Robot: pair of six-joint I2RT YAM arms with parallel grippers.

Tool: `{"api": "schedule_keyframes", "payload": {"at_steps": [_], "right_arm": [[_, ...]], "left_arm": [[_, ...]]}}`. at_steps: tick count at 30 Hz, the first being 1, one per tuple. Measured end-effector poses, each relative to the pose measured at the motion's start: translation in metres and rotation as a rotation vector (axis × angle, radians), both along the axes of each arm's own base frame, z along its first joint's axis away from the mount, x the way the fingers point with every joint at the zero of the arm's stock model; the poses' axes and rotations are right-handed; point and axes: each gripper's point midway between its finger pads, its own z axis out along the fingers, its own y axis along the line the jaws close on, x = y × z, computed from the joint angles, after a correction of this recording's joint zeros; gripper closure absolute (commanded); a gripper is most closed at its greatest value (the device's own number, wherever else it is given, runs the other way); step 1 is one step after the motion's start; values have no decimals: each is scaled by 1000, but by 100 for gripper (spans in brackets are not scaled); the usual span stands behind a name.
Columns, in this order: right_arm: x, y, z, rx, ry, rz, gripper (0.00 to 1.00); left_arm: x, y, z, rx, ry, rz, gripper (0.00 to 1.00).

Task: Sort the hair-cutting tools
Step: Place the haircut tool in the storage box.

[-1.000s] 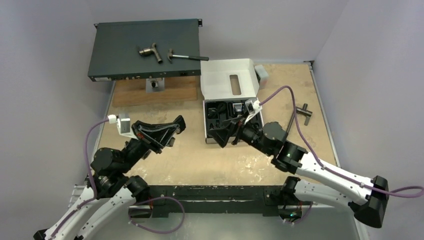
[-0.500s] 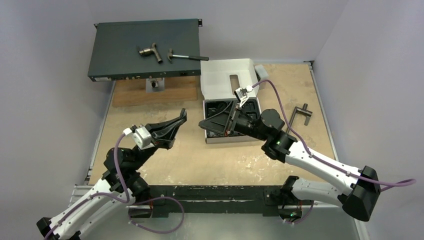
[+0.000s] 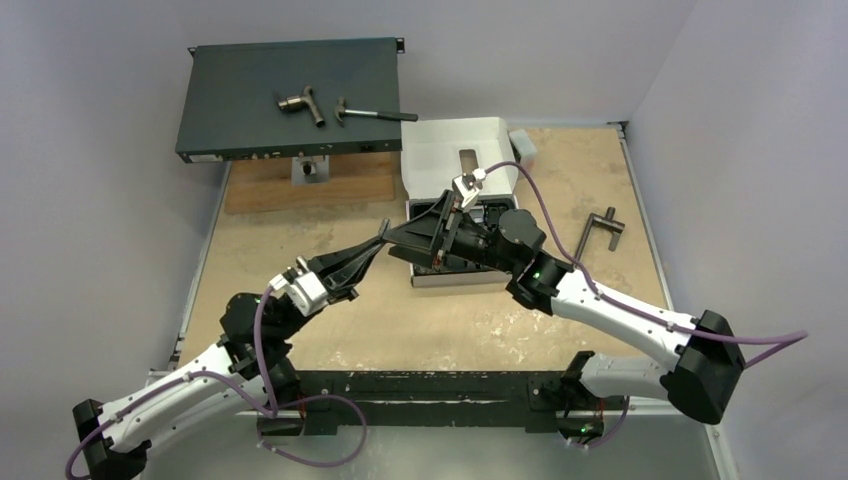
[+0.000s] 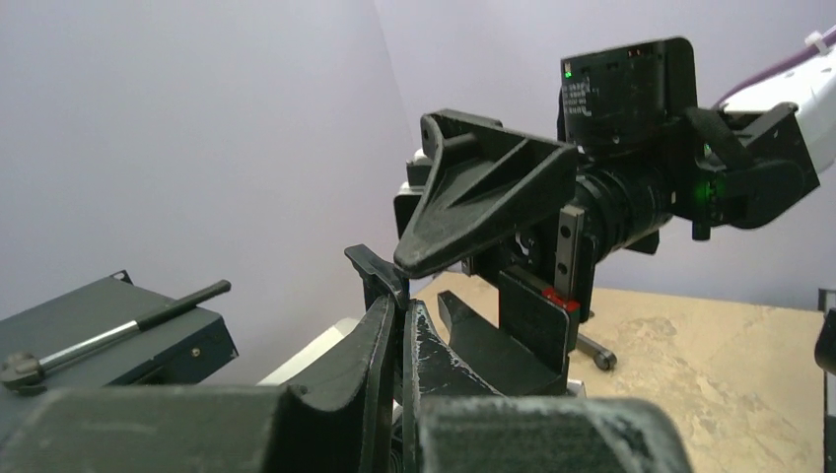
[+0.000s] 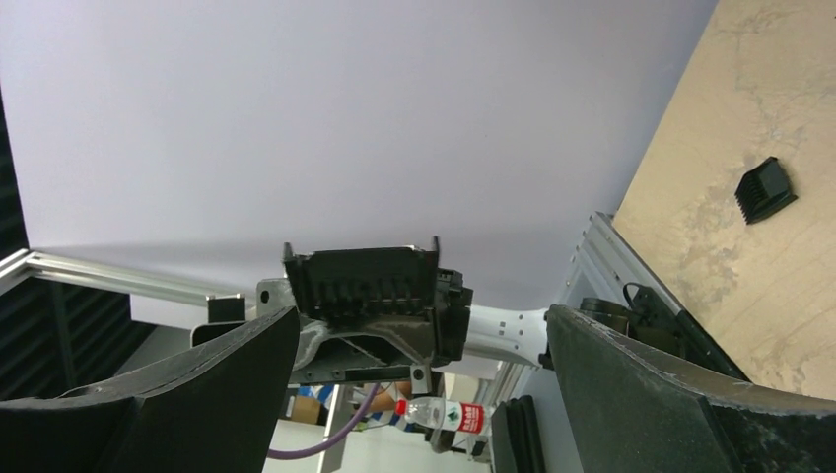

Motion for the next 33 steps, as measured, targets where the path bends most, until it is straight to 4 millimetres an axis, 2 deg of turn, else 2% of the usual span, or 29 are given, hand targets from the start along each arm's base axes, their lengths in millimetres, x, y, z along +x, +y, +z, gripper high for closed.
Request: {"api": "schedule_keyframes", "payload": {"at_steps": [10,18,23,33], "right_arm": [[8,3,14,50,-32,-26,7],[14,5,41,103,-90,-51,3],[19,11,55,110,-122,-55,10],[24,19,47,13,-122,-58,18]], "left_arm": [[2,14,24,-151,30,25,100],[2,14,24,-217,91,-5,100],[3,12,23,-222,107,-14,100],[5,9,14,-173,107,4,100]]}}
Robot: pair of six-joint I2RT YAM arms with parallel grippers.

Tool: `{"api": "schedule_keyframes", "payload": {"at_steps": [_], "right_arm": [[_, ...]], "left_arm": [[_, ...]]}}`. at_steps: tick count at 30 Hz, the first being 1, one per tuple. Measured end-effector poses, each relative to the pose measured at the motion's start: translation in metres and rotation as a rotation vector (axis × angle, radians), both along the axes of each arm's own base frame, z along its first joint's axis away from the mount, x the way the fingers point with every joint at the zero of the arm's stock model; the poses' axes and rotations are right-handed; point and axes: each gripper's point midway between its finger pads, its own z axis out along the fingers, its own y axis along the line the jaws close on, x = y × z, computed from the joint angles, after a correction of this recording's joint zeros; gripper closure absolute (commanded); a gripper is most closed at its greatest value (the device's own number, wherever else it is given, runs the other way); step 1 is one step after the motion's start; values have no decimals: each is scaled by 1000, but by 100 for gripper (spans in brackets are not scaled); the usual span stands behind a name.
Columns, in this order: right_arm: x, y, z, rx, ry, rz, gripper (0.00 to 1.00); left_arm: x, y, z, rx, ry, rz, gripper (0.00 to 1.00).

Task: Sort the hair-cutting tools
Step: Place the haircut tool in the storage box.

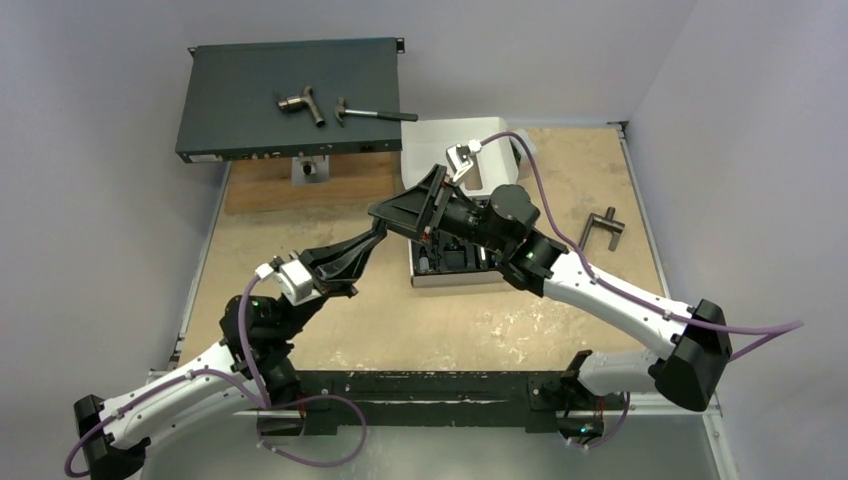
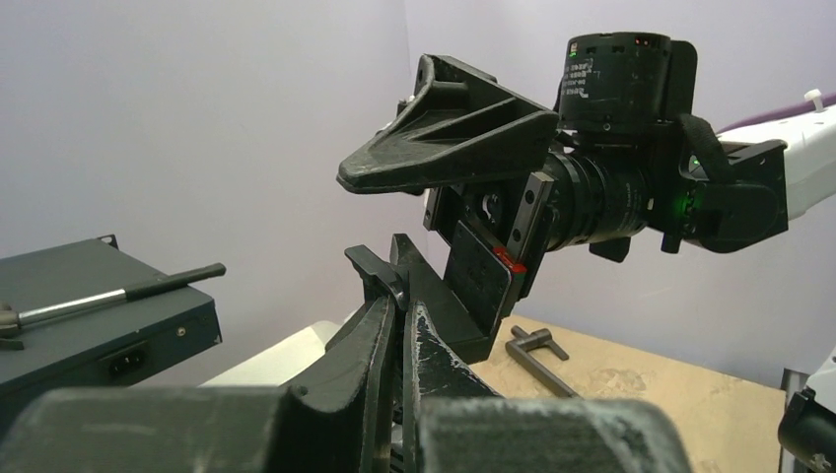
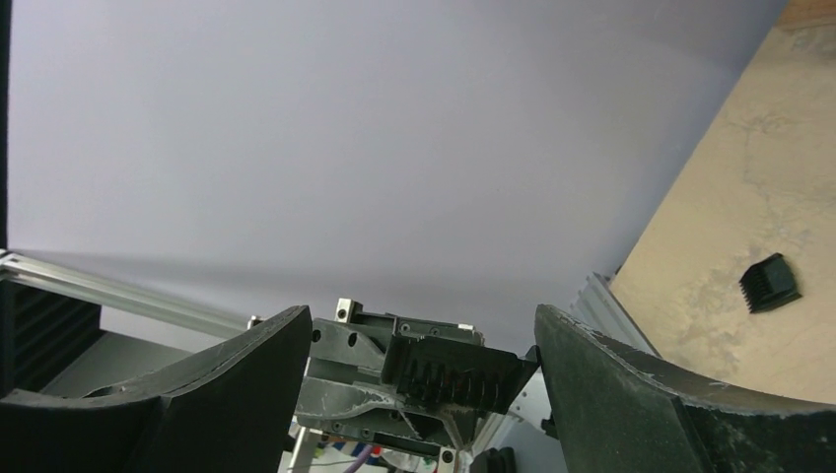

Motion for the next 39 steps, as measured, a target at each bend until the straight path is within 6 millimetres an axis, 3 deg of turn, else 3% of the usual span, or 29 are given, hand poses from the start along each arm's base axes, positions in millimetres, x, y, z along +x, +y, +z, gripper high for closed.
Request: {"api": "schedule_keyframes", "payload": {"at_steps": [12,22,39], "right_arm": [[3,5,-14,-69,12,-3,39],[2,7,-9,-38,8,3,32],[-1,8,-6,-4,19,18,38]], "left_arm": [[3,-2,-6,55,-19,37,100],[3,2,-1,31,-25,51,100],[6,9,7,-4,-32,85,100]]}}
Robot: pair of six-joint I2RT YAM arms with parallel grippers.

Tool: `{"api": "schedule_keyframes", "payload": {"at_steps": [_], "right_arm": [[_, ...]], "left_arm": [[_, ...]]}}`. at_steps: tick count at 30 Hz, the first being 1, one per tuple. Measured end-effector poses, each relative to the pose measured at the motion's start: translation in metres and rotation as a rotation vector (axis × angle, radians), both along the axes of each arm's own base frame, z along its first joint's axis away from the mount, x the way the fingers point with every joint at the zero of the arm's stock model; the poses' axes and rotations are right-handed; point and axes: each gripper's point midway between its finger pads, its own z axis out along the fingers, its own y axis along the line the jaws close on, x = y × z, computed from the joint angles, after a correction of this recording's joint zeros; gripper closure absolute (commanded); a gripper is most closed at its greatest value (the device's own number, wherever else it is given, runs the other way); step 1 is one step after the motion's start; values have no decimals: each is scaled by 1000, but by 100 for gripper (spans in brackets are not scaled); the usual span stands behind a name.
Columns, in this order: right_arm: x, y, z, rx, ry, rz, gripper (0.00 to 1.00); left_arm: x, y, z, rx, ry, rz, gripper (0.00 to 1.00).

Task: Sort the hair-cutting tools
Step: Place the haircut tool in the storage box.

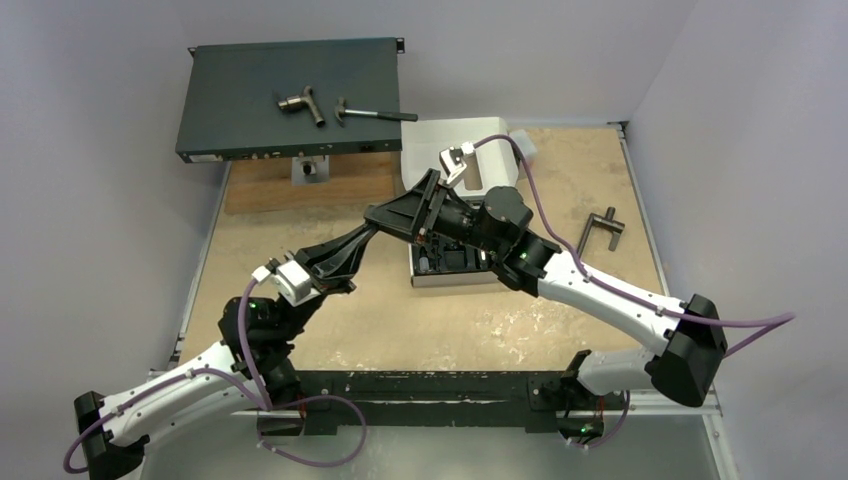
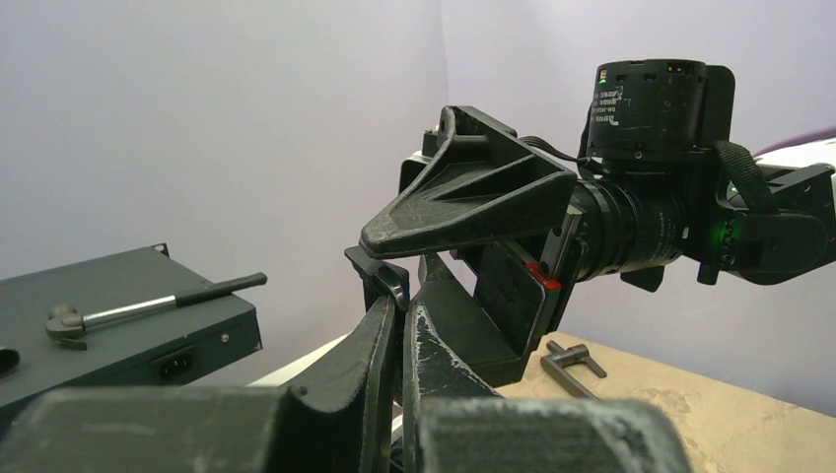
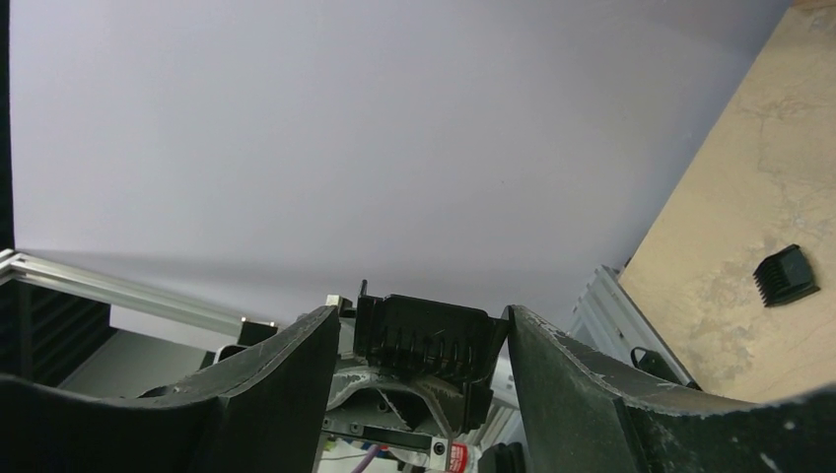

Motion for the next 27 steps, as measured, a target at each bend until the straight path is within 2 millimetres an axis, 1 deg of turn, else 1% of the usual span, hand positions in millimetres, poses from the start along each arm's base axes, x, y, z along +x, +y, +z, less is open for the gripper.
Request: {"api": "schedule_keyframes", "payload": {"at_steps": [3,5,8,10,13,14,15,16,18,19,20,21,22,23,27], "right_arm": [[0,1,-1,-2,2,2,43],[-1,3,-3,-5,4,5,48],[0,4,-4,-4,8,5,55],[0,4,-3,-1,10,6,61],[0,4,-2,2,7,6,77],[0,4,-2,3,7,6,81],[0,4,-2,3,6,7,82],[0,4,-2,3,6,7,84],[0,4,-2,2,4,7,87],[0,4,-2,1,2,6,92],[0,4,-2,0,-3,5,95],[0,4,-2,-2,-8,4,95],[-1,3,-2,-5,-18,3,98],[-1,2,-3,-13,-27,0,100],[-3,-8,-6,-71,-61,-32,100]], "left_arm": [[0,-2,-1,7,0,-2,100],[0,-2,-1,8,-2,-2,100],[0,-2,-1,10,-5,4,100],[0,-1,0,8,-6,5,100],[0,-1,0,6,-7,3,100],[0,-1,0,5,-7,4,100],[-1,-1,0,4,-7,4,95],[-1,-1,1,3,-7,4,87],[-1,0,1,4,-7,4,65],[-1,0,0,3,-5,6,56],[0,1,0,3,-3,9,27],[0,2,0,1,1,10,10],[0,3,0,0,1,14,2],[-1,4,1,-8,6,14,0],[-3,14,4,-35,16,26,0]]}}
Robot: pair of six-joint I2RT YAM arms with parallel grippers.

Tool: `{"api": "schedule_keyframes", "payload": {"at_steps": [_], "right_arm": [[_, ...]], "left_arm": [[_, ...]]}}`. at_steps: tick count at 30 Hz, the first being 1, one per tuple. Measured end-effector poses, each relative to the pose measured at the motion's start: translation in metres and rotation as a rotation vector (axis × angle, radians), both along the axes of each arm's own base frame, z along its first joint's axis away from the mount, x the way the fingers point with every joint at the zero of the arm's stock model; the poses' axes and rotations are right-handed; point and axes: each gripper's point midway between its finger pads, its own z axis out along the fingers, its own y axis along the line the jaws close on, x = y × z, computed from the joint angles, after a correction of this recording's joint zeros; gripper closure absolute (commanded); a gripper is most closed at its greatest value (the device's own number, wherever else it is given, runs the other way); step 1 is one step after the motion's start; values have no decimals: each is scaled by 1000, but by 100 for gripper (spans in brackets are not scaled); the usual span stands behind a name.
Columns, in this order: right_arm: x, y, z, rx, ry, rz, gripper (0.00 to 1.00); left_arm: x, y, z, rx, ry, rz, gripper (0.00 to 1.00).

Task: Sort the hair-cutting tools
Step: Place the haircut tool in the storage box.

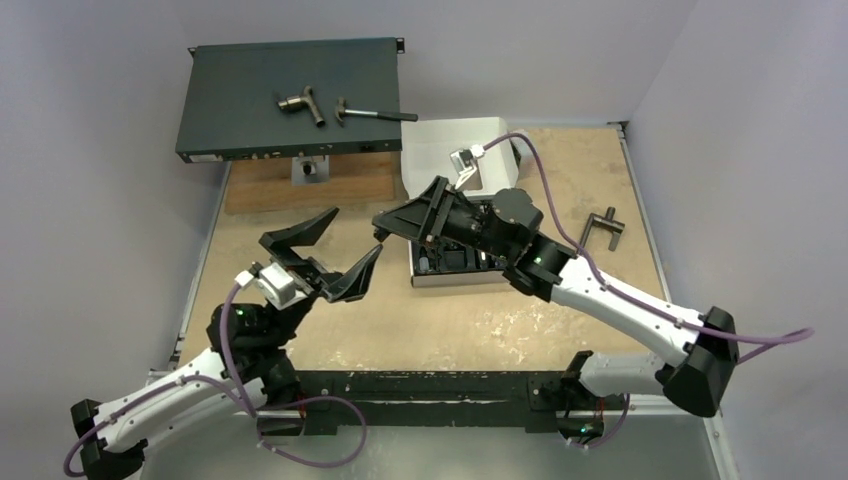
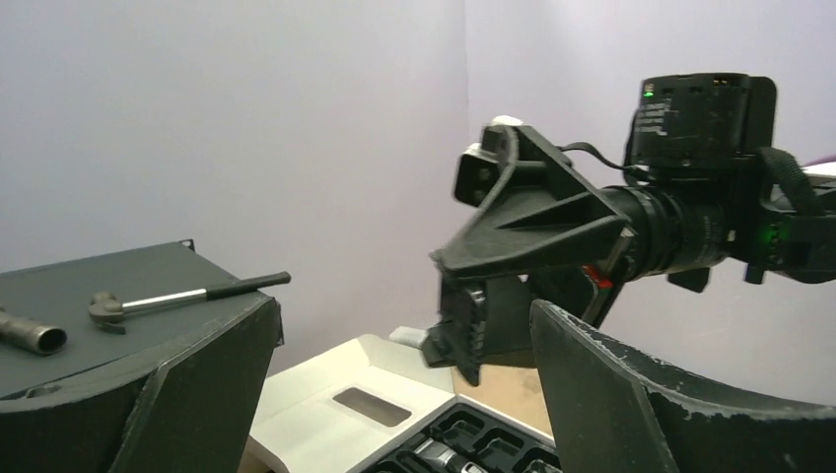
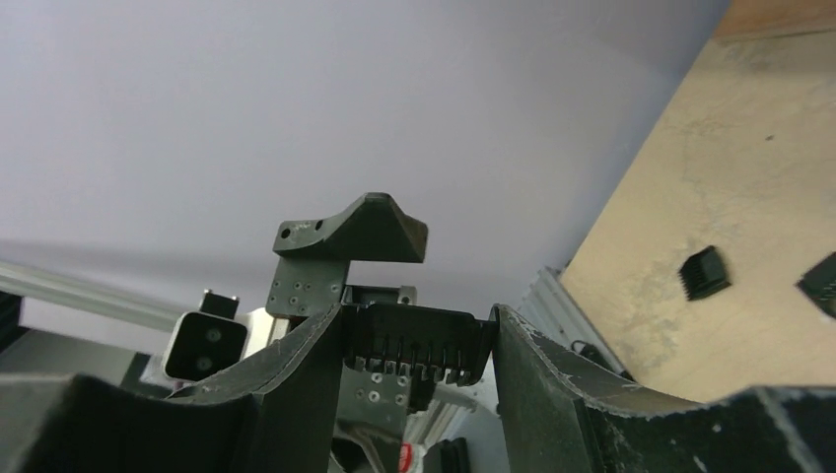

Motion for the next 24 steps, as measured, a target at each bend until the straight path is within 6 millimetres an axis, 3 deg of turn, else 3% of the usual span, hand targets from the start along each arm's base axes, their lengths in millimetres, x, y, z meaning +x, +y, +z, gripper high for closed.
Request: {"api": "schedule_keyframes", "payload": {"at_steps": [6,10,13,19,24], "right_arm": [[7,-44,-6,-190,-118,-184,100],[25,-78,-32,-415,-187,-336,100],[39,-94,-78,-619,-186,-390,100],[58,-116,-195,-999,-98,-372,100],[77,-130,-256,-1169,-9,-349,100]], "left_arm": [[-11,36,11,-102,22,33,0],[-15,70,7,-215,127,66,0],[-13,85,-6,-265,259,85,0],[-6,86,-56,-240,553,108,0],[-5,80,-99,-189,724,130,0]]}}
